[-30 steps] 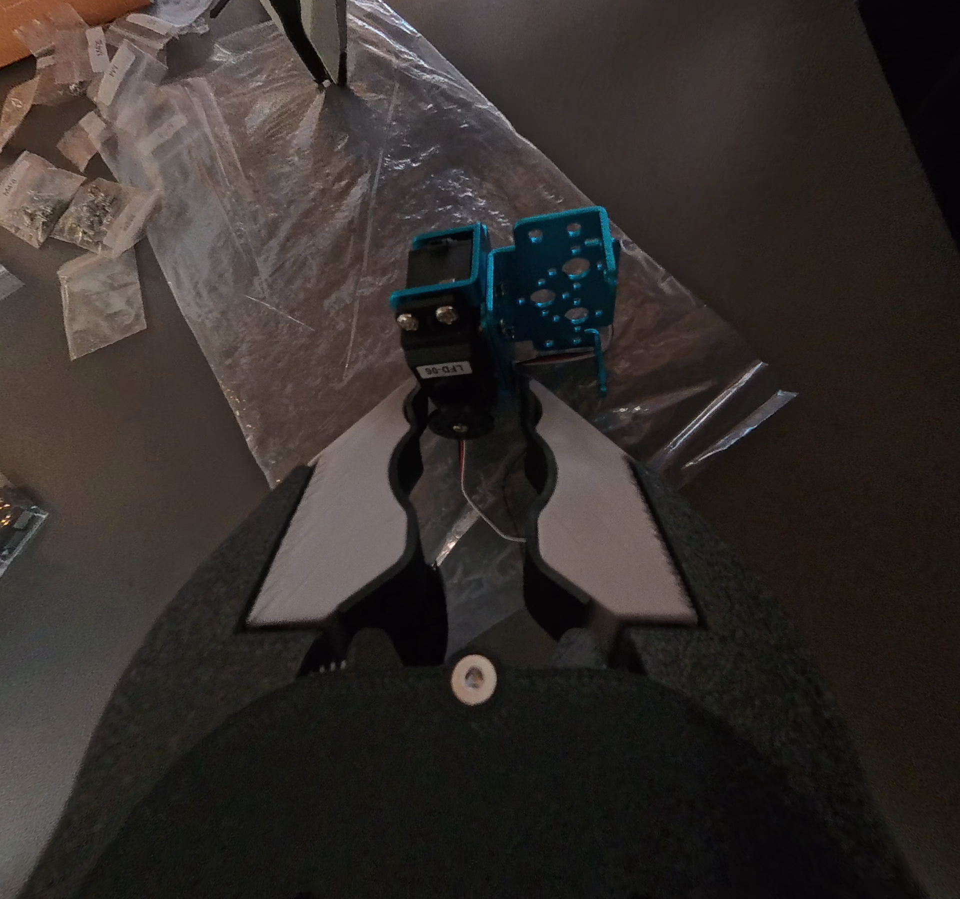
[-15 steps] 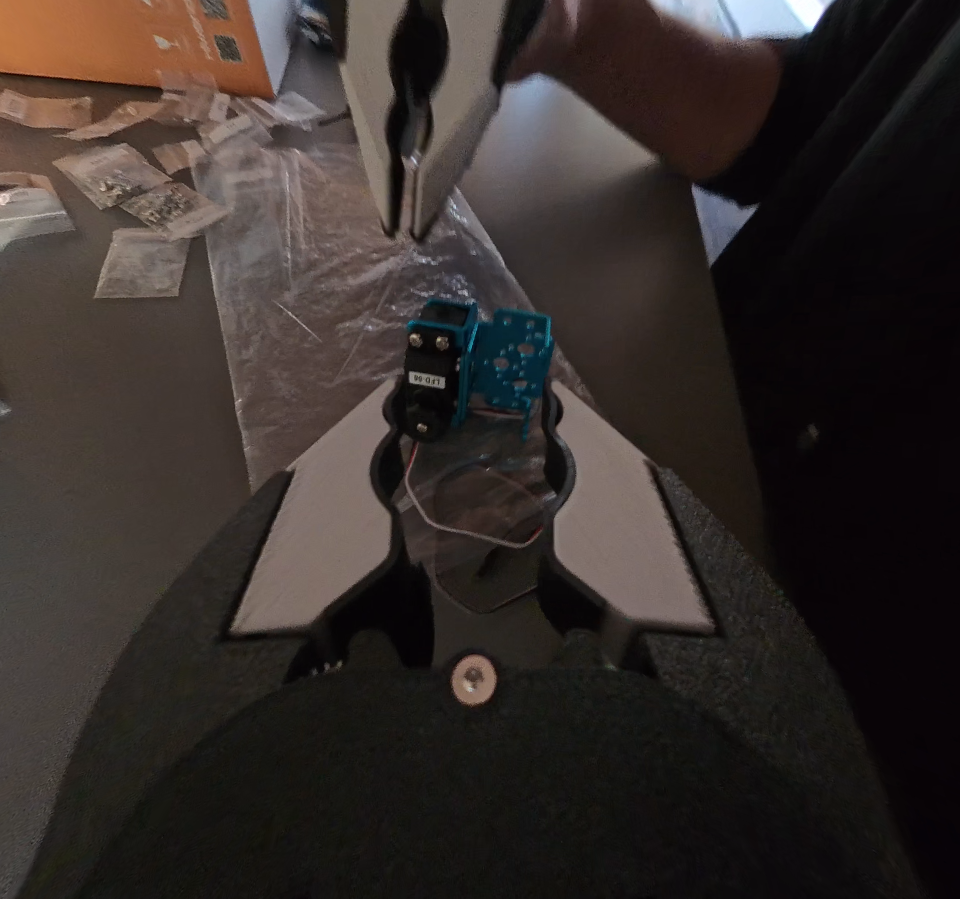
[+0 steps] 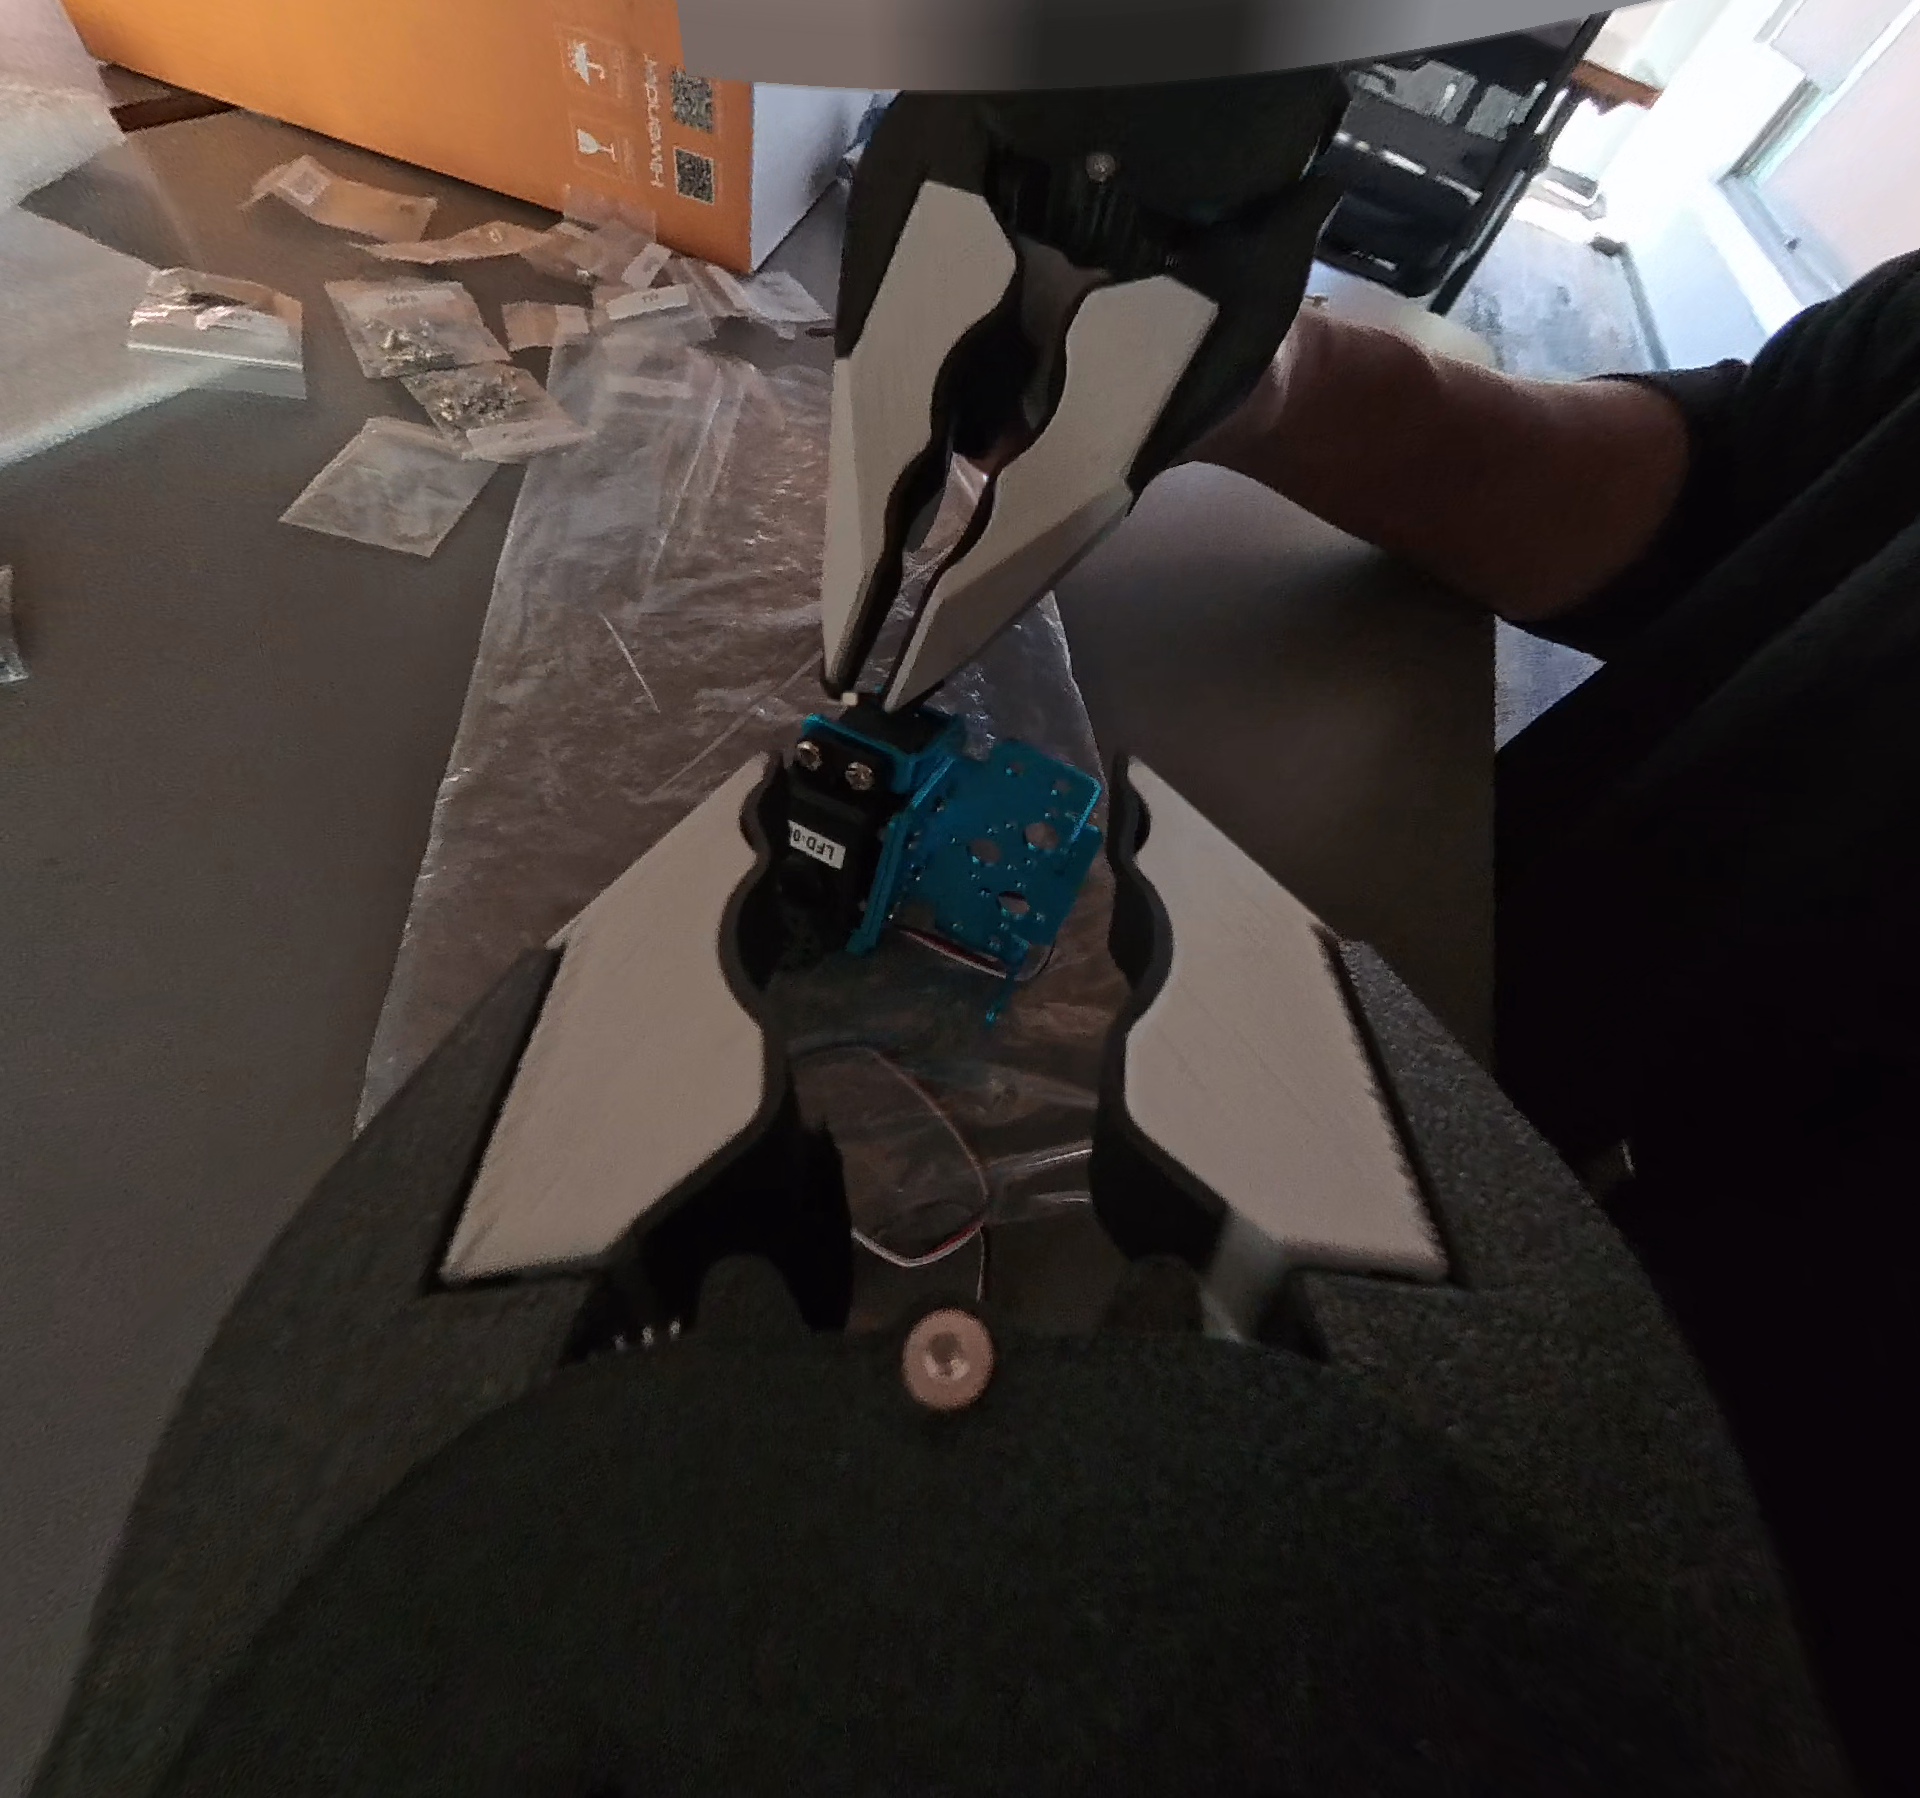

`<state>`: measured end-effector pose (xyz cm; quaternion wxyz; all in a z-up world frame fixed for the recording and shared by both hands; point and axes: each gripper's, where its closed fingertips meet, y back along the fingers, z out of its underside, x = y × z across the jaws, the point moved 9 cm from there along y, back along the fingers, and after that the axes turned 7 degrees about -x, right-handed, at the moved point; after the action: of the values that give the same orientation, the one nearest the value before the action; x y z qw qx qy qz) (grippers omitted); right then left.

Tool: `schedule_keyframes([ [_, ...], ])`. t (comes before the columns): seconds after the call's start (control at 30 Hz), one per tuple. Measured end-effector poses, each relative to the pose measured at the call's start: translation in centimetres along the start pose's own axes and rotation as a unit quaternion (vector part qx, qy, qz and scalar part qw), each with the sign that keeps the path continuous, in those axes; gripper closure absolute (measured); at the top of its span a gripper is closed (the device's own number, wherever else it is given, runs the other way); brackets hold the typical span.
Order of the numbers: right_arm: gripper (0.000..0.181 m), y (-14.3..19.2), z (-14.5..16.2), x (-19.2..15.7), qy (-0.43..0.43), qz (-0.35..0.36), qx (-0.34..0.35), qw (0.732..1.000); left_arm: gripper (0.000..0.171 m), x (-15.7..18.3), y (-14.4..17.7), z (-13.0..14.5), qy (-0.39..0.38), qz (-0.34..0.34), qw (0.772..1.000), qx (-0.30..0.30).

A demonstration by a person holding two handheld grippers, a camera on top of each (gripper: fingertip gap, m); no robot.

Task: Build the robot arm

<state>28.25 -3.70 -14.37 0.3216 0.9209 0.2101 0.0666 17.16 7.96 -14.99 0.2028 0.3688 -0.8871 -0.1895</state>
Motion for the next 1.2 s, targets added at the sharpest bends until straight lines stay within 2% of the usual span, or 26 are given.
schedule_keyframes([
  [0.23,0.176,-0.5,-0.2,0.0,0.003,0.009,0.006,1.0,0.106,0.6,-0.4,0.0,-0.022,-0.056,0.998,-0.031],
  [0.47,0.176,-0.9,-0.3,-0.1,0.005,0.009,0.007,1.0,0.105,1.1,-0.6,0.1,-0.02,-0.079,0.996,-0.025],
  [0.6,0.176,-1.1,-0.4,-0.2,0.007,0.008,0.009,1.0,0.106,1.5,-0.9,0.2,-0.048,-0.117,0.991,-0.032],
  [0.77,0.177,-1.4,-0.7,-0.3,0.011,0.024,0.009,1.0,0.11,2.0,-0.9,0.2,-0.045,-0.154,0.986,-0.033],
  [0.97,0.177,-1.7,-0.8,-0.3,-0.008,0.019,0.013,1.0,0.11,1.6,-0.8,0.3,-0.012,-0.143,0.989,-0.021],
  [1.2,0.177,-2.0,-0.3,1.3,-0.137,-0.058,0.028,0.988,0.11,0.3,-0.4,0.4,0.003,-0.091,0.996,-0.011],
])
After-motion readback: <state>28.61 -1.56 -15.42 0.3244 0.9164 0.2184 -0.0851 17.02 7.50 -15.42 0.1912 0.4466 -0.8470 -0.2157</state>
